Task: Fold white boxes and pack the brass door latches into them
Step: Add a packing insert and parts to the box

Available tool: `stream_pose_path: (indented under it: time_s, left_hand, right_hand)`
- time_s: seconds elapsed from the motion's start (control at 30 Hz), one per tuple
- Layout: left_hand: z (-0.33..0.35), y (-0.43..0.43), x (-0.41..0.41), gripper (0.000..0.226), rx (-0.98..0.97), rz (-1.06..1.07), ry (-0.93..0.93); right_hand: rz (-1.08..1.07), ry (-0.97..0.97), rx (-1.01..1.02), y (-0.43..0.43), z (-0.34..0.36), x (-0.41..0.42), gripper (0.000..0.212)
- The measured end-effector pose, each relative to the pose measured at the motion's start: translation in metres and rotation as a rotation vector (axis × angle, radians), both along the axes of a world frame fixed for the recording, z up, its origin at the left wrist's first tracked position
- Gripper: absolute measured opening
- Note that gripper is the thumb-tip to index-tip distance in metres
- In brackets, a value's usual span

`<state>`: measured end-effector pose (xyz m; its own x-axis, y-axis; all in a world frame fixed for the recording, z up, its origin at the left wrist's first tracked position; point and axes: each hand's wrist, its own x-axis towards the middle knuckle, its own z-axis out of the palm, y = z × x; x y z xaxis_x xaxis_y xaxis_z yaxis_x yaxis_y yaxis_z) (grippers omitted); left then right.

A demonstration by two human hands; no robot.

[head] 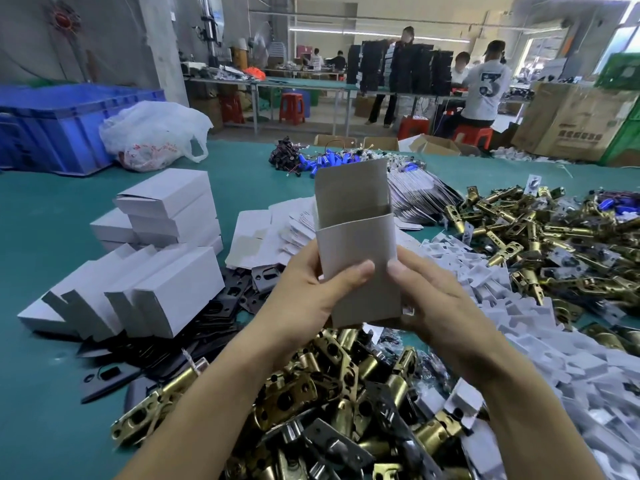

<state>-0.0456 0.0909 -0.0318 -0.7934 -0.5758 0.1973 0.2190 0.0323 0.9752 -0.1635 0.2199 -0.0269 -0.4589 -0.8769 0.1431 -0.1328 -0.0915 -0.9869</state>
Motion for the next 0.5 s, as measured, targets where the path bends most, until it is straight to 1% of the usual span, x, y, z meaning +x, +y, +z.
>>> stream_pose_path:
  time_s: [0.07,0.13,0.17,0.23,0.3,0.37,0.5]
  left_hand:
    - [-0.002,0.0,-0.003,0.045,0.049,0.042,0.03]
    - [-0.002,0.0,-0.004,0.05,0.132,0.067,0.044]
    - [-0.003,-0.001,-0.004,0.051,0.175,0.072,0.051]
    - [-0.003,-0.005,-0.003,0.05,0.229,0.09,0.064]
    - [-0.004,-0.007,-0.003,0.049,0.227,0.124,0.069]
    - [-0.006,-0.009,-0.003,0.053,0.209,0.142,0.056]
    - [-0.015,-0.013,-0.005,0.059,0.165,0.131,0.019]
  right_hand:
    - [-0.135,0.127,0.13,0.003,-0.002,-0.007,0.025]
    - [-0.309,0.311,0.302,0.006,-0.007,-0.015,0.015]
    - [-0.366,0.41,0.392,0.007,-0.01,-0.018,0.015]
    - [-0.443,0.538,0.557,0.007,-0.018,-0.019,0.013]
    - [-0.475,0.621,0.694,0.004,-0.022,-0.012,0.016]
    - [-0.477,0.663,0.797,0.0,-0.023,-0.003,0.02]
    - [-0.418,0.683,0.918,-0.004,-0.021,0.006,0.021]
